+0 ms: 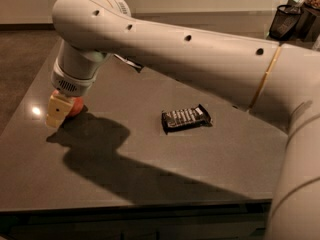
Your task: Pick apple
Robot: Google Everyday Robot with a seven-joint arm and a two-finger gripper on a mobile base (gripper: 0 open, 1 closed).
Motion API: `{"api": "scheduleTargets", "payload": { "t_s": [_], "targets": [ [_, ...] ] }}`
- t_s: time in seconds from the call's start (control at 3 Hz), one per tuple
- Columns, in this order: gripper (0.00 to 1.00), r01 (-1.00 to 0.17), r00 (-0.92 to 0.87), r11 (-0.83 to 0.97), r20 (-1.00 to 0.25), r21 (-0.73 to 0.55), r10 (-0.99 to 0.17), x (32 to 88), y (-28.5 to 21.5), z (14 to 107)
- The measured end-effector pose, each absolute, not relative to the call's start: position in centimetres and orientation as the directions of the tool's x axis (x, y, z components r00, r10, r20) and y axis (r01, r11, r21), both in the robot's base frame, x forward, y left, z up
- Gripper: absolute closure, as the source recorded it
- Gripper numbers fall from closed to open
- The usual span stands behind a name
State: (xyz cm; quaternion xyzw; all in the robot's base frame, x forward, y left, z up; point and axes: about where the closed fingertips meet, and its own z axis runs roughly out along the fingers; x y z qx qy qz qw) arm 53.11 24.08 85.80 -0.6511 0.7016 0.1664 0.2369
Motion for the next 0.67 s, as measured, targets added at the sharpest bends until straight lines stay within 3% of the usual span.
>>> {"api": "scheduleTargets", "payload": {
  "t_s": [0.33, 0.67],
  "targets": [
    [0.55, -0.993, -0.038, 0.093, -0.552, -0.072, -0.833, 53.7, 24.2, 85.9],
    [0.78, -0.994, -0.024, 0.079, -0.559, -0.074, -0.829, 54.4, 23.7, 87.5]
  ]
}}
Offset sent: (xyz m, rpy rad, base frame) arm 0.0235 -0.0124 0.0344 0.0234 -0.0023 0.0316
